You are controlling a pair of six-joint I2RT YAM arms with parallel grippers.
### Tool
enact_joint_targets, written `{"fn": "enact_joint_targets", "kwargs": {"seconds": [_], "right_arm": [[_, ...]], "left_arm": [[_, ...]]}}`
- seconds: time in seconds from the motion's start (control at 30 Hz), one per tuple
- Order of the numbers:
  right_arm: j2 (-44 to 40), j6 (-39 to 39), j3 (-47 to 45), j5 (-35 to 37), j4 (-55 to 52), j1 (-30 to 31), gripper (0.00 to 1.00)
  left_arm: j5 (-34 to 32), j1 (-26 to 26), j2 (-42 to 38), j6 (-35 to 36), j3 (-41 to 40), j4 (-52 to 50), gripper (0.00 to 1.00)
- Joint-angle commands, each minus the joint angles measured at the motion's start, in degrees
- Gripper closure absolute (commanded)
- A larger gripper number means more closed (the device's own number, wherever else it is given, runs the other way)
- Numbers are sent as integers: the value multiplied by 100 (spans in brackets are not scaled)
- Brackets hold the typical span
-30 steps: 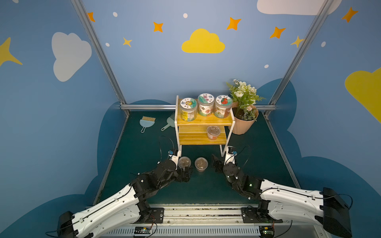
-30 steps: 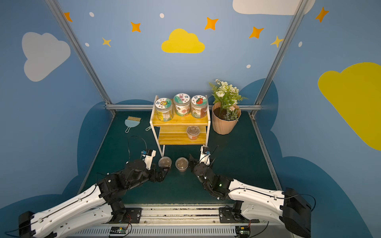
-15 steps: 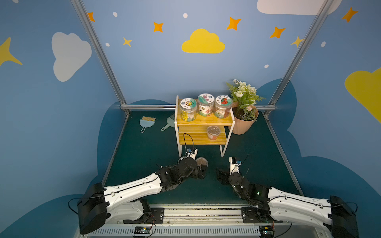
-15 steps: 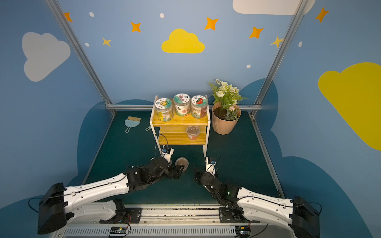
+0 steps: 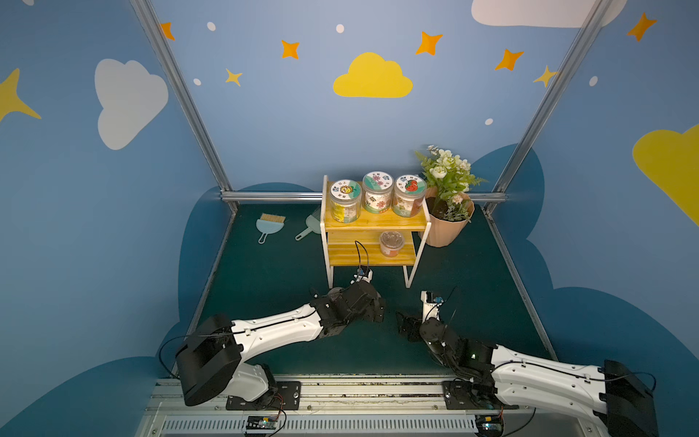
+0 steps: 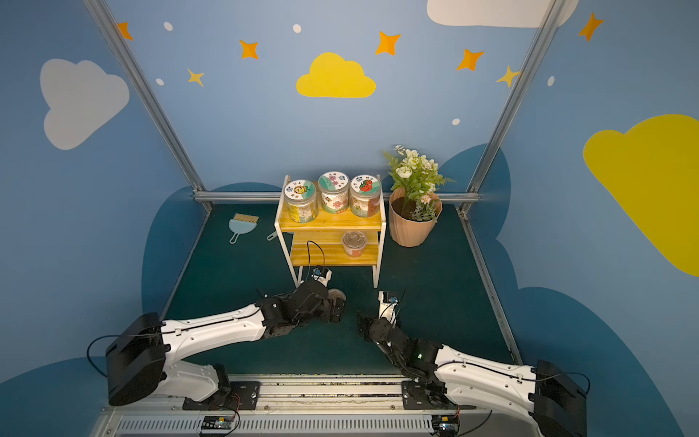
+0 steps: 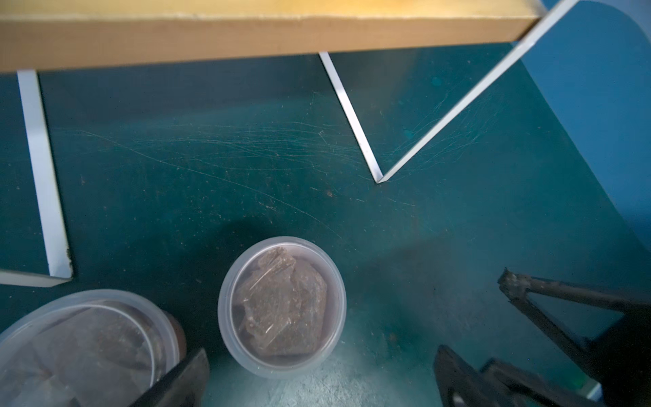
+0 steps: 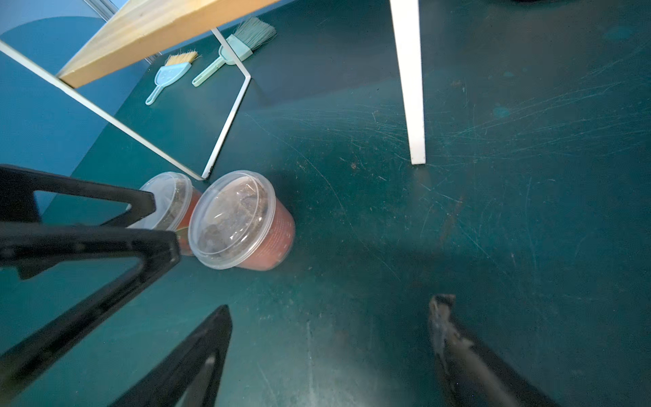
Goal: Place the seed container on the shelf
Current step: Pick up the seed jar at the center of the board.
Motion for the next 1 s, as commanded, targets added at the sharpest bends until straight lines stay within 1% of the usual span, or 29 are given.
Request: {"fn": "enact_joint_targets", "kwargs": {"seconds": [0.0,0.37,0.63,0.77,0.97], "right_arm": [[-206,109,-3,-11,-337,-31,10],[-651,35,-150,-272,-1018,38,7],[-1015,108,-244,-160,-1469,222,7],[-1103,116,-259,-83,-1606,294,7],[-1174,20,-307,-97,-1642,391,7]], "left_arm": [[114,129,176,112,236,-149,0],[-9,186,829,207,602,-442,0],[-162,190,1202,157,794,-656,0],[35,167,1251,219,884,-721,0],[383,43,1260,251,799,-440,0]]}}
